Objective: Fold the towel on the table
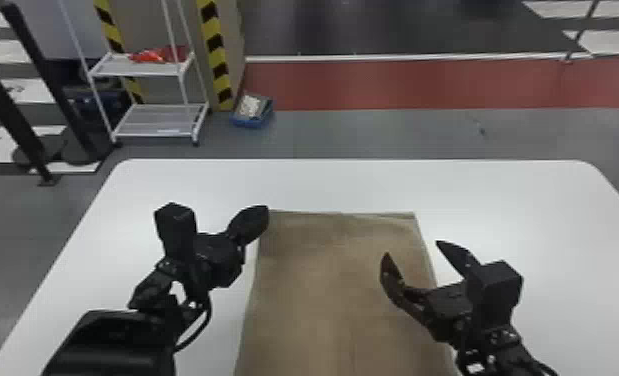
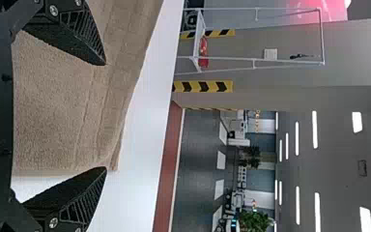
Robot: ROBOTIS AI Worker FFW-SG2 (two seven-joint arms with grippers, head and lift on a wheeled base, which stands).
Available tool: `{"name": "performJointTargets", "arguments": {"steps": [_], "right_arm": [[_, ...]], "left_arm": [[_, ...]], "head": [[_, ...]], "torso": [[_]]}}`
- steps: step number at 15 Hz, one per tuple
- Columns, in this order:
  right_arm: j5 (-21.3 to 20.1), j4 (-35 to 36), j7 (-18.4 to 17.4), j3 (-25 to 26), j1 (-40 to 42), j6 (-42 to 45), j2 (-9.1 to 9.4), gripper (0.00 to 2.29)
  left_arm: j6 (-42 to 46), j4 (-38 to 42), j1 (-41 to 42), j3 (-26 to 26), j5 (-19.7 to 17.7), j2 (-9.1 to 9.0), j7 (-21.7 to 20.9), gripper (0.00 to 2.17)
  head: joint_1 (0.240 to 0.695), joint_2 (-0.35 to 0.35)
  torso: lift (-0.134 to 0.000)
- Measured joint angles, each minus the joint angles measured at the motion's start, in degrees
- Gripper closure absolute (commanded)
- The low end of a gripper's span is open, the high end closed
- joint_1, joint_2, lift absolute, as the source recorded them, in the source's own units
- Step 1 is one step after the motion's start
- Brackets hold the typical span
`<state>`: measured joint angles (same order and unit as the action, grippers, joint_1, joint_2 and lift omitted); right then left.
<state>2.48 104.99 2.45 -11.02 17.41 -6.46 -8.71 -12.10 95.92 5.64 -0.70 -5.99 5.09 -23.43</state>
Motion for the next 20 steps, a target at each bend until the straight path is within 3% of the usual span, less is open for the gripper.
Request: {"name": "performJointTargets", "arguments": {"steps": [4, 8, 9, 12, 17, 20], "right_arm": [[3.6, 1.9, -5.0, 5.0, 0.8, 0.1, -0.89, 0.11], [6.4, 2.4, -5.5, 8.0, 0.9, -0.3, -1.25, 0.11], [6.5, 2.3, -5.5, 8.0, 0.8, -0.3, -1.28, 0.11], [6.6, 2.6, -5.6, 8.0, 1.0, -0.5, -1.3, 0.11], [7.1, 3.8, -5.6, 9.5, 2.6, -0.6, -1.3, 0.11], [7.3, 4.0, -5.4, 8.6, 2.9, -1.2, -1.21, 0.13]], "left_arm": [[-13.8, 21.2, 11.9, 0.7, 0.5, 0.27, -2.6, 1.43], [-24.9, 30.1, 18.4, -1.5, 4.3, 0.52, -4.0, 1.43], [-25.4, 30.1, 18.7, -2.5, 5.3, 0.58, -3.9, 1.34], [-25.3, 27.9, 18.9, -4.3, 7.0, 0.63, -3.8, 0.07], [-19.5, 27.4, 21.8, -1.1, 8.8, 0.64, -3.3, 0.02], [-11.5, 27.5, 24.0, 3.8, 6.2, 0.33, -0.8, 0.02]], "head": [[0.695, -0.065], [0.695, -0.139], [0.695, -0.147], [0.695, -0.164], [0.695, -0.146], [0.695, -0.101]], "torso": [[-0.114], [-0.114], [-0.114], [-0.114], [-0.114], [-0.114]]}}
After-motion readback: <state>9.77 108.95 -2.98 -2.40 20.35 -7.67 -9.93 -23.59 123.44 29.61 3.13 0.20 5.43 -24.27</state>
